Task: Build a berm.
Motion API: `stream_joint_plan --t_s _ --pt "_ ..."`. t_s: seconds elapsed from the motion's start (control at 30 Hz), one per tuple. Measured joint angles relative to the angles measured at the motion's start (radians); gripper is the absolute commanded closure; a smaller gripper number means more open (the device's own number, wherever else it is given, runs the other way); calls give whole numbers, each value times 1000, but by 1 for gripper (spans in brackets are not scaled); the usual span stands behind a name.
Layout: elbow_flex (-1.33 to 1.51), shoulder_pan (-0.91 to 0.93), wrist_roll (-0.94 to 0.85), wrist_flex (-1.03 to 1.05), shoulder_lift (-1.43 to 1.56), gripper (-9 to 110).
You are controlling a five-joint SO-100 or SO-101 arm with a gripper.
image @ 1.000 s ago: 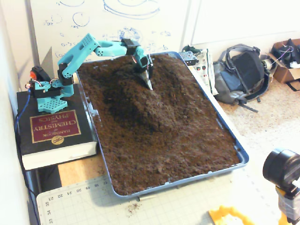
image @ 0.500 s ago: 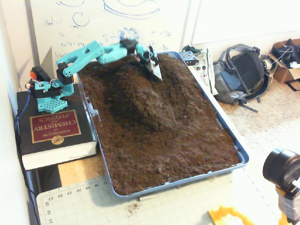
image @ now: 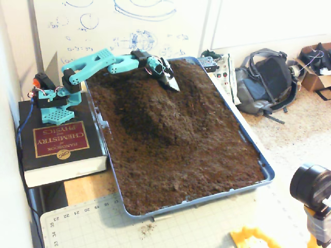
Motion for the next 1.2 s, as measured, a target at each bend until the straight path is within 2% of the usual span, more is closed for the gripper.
stream_joint_plan --t_s 0.7,1.2 --pt "583 2 -6 43 439 101" --pt "646 0 -6 43 486 101"
